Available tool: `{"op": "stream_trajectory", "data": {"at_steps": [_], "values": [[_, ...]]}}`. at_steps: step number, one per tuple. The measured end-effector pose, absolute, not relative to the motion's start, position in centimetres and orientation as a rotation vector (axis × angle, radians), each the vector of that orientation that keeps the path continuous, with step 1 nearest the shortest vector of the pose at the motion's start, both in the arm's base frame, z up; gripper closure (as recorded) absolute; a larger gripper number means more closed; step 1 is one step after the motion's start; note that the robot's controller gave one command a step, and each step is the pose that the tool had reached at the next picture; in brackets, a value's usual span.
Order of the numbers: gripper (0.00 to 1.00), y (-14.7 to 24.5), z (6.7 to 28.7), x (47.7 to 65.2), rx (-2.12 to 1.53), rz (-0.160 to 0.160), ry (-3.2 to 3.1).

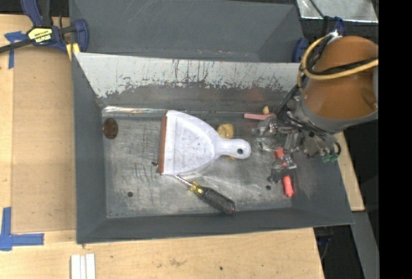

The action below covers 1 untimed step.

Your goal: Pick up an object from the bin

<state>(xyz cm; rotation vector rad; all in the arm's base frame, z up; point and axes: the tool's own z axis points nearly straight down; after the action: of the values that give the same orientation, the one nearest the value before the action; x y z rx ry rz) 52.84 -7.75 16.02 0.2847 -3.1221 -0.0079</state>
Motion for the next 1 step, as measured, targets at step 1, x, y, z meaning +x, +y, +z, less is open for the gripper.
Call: {"op": "stream_trajectory", "data": {"at_steps": [1], "values": [[0.0,-9.7,12.91,55.35,0.273,0.006,-3.145]]}}
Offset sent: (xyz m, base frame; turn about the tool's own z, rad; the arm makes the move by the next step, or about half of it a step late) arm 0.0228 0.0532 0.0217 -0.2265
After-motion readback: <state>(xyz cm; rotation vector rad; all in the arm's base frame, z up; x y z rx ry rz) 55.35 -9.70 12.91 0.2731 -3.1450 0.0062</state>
